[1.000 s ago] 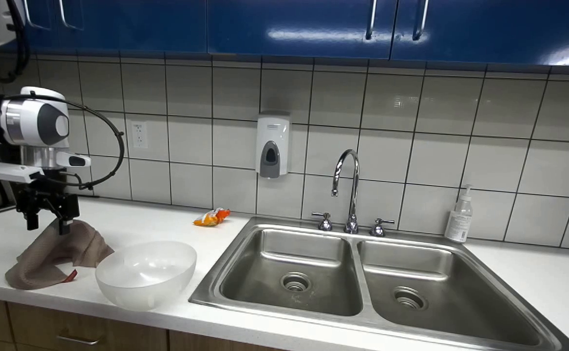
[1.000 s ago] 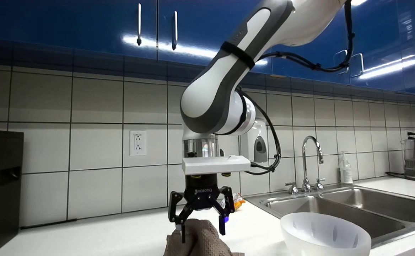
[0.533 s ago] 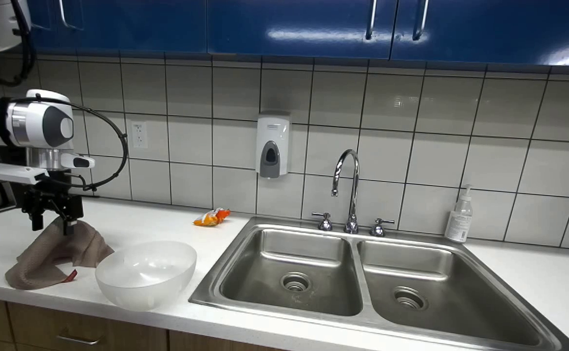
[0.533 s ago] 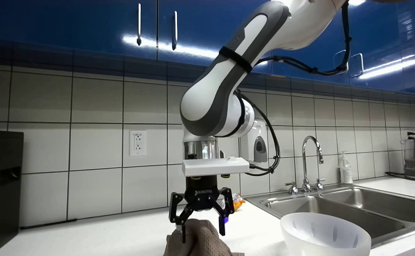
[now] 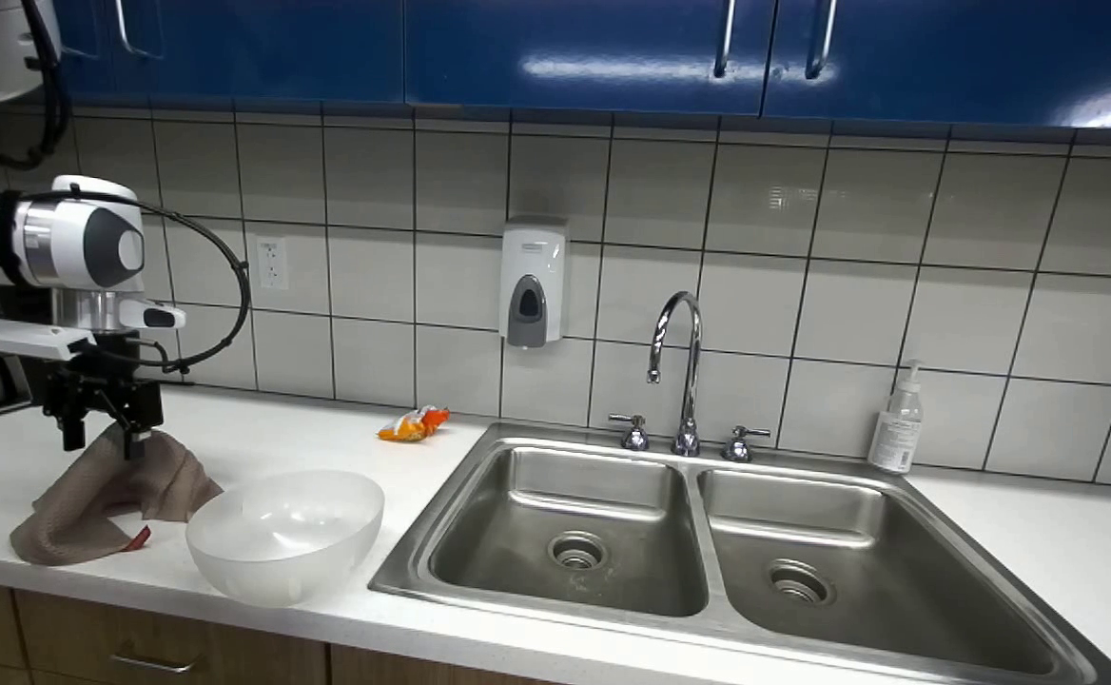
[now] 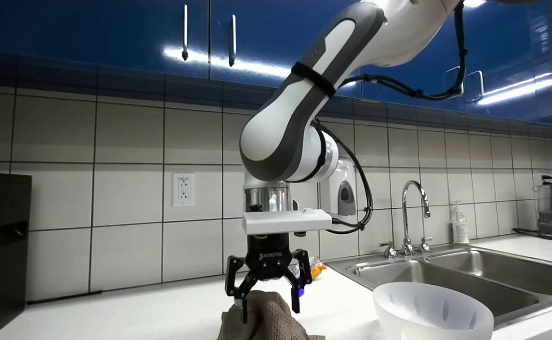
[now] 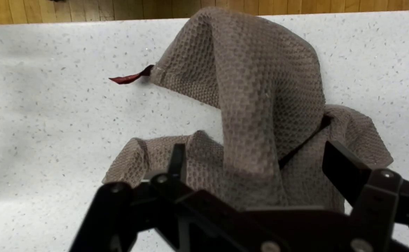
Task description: Put the towel in the bowl
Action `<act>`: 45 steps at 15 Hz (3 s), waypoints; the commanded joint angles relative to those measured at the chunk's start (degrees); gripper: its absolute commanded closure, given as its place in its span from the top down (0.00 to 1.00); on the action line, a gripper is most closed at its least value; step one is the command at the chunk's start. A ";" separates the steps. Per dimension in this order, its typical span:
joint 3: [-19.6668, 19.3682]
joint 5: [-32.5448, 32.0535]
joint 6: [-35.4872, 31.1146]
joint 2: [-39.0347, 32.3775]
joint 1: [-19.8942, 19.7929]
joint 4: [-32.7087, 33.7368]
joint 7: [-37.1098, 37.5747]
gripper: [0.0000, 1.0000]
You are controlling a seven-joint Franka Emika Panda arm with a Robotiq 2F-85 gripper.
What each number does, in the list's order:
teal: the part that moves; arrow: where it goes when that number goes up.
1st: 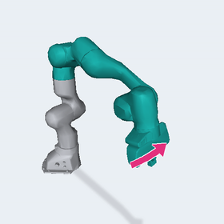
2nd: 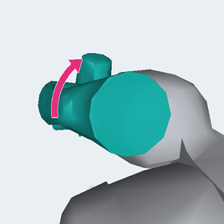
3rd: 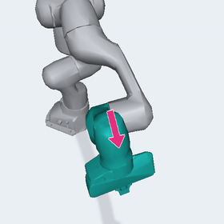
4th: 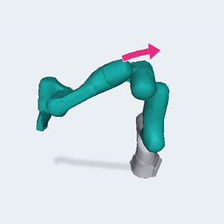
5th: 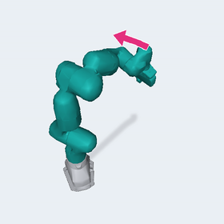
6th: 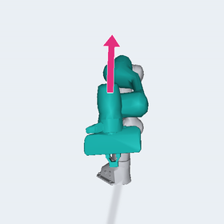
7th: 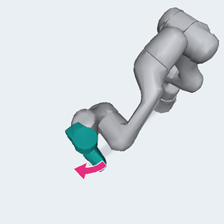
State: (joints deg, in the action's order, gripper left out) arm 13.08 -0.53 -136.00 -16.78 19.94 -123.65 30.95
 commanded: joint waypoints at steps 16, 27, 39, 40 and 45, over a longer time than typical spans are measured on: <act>-1.63 0.25 -3.88 -1.64 1.05 0.14 -0.66 0.01; -1.64 1.56 -3.14 1.09 0.77 -0.74 -1.16 0.01; 0.01 7.28 -2.76 10.27 0.04 -4.81 -2.32 0.01; 0.20 7.78 -2.83 11.20 0.08 -5.41 -1.97 0.01; 0.56 8.44 -2.53 14.83 -0.24 -6.68 -1.04 0.01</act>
State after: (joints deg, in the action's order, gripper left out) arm 12.68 7.39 -139.27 -5.76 20.92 -128.37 29.95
